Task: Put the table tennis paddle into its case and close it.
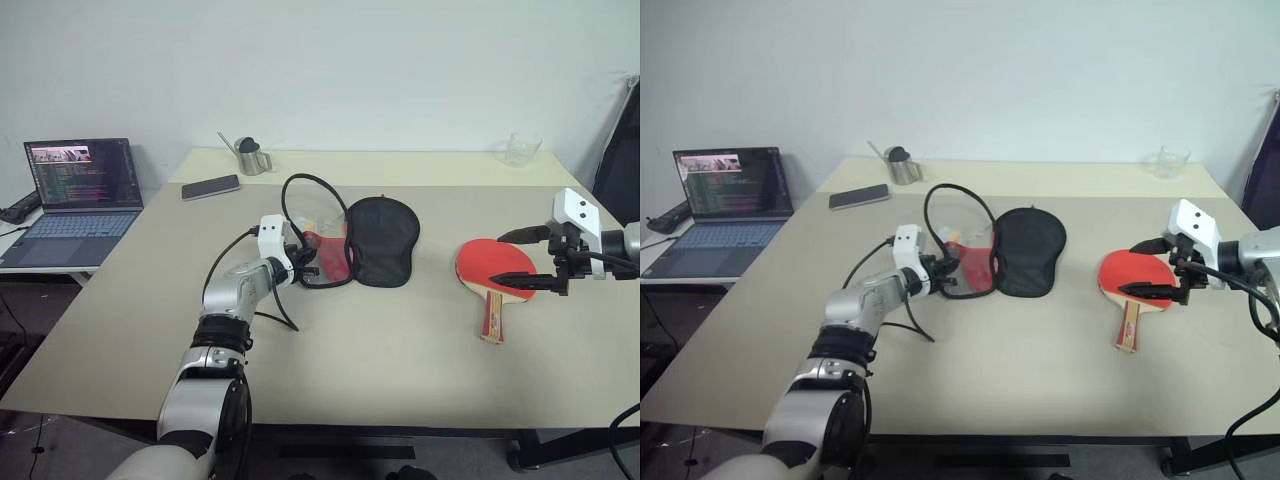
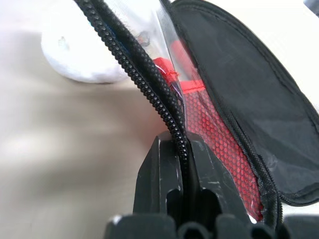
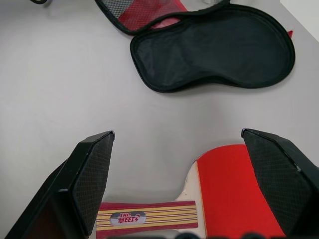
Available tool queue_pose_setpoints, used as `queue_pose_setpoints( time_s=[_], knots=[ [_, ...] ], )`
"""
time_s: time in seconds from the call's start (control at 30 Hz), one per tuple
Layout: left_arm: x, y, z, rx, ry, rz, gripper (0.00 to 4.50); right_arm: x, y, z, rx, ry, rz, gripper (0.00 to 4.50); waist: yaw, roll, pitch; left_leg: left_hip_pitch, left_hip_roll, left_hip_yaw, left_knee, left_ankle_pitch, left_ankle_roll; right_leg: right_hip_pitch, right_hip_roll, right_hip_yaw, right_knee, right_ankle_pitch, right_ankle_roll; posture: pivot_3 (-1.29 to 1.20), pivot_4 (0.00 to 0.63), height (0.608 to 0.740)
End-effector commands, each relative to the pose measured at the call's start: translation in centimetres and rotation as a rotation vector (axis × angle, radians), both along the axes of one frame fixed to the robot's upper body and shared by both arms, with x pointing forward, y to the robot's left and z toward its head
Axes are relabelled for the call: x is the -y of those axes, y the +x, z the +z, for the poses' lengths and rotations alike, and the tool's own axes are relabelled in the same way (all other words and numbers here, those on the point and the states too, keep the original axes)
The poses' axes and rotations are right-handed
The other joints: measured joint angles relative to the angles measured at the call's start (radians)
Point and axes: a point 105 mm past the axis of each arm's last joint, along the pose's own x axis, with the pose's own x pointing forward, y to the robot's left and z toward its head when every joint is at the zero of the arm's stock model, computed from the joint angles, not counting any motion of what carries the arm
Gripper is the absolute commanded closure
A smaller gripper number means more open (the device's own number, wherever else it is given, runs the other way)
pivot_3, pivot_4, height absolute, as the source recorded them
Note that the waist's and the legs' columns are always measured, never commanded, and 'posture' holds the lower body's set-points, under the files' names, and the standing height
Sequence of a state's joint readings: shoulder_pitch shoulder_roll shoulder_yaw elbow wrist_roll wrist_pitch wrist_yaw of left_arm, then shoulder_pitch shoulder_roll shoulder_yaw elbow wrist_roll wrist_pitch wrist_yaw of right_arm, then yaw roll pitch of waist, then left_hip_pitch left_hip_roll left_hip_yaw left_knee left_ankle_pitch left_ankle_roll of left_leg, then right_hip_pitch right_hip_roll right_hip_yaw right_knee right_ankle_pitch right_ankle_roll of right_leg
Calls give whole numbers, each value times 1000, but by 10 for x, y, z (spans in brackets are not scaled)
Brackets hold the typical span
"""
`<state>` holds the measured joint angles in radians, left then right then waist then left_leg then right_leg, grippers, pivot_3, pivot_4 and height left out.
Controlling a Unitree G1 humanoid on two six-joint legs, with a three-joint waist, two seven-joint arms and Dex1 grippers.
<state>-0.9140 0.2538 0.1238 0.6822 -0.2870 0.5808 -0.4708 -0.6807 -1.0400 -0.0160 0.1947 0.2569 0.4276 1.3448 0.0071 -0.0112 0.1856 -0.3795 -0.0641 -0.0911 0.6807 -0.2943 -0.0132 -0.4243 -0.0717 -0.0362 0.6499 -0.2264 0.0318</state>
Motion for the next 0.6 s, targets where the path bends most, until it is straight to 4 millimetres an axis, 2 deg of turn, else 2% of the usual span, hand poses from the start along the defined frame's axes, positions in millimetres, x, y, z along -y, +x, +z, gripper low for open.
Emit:
queue_pose_setpoints(
  time_s=[0.03,0.3,0.53,0.6],
  knots=[
    [-2,2,15,46,25,-24,4479,-1,-3,11,51,-8,13,0,-1,0,0,0,0,0,0,0,0,0,0,0,0,0,0,0,150,740],
    [-12,-2,14,52,54,-6,4479,-2,-4,8,49,-4,8,0,-1,0,0,0,0,0,0,0,0,0,0,0,0,0,0,0,150,740],
    [-1,-6,15,58,49,-37,4479,-5,-2,7,47,-2,15,0,-1,0,0,0,0,0,0,0,0,0,0,0,0,0,0,0,150,740],
    [-2,-6,15,59,49,-30,3953,-6,-2,6,46,-2,18,0,-1,0,0,0,0,0,0,0,0,0,0,0,0,0,0,0,150,740]
  ],
)
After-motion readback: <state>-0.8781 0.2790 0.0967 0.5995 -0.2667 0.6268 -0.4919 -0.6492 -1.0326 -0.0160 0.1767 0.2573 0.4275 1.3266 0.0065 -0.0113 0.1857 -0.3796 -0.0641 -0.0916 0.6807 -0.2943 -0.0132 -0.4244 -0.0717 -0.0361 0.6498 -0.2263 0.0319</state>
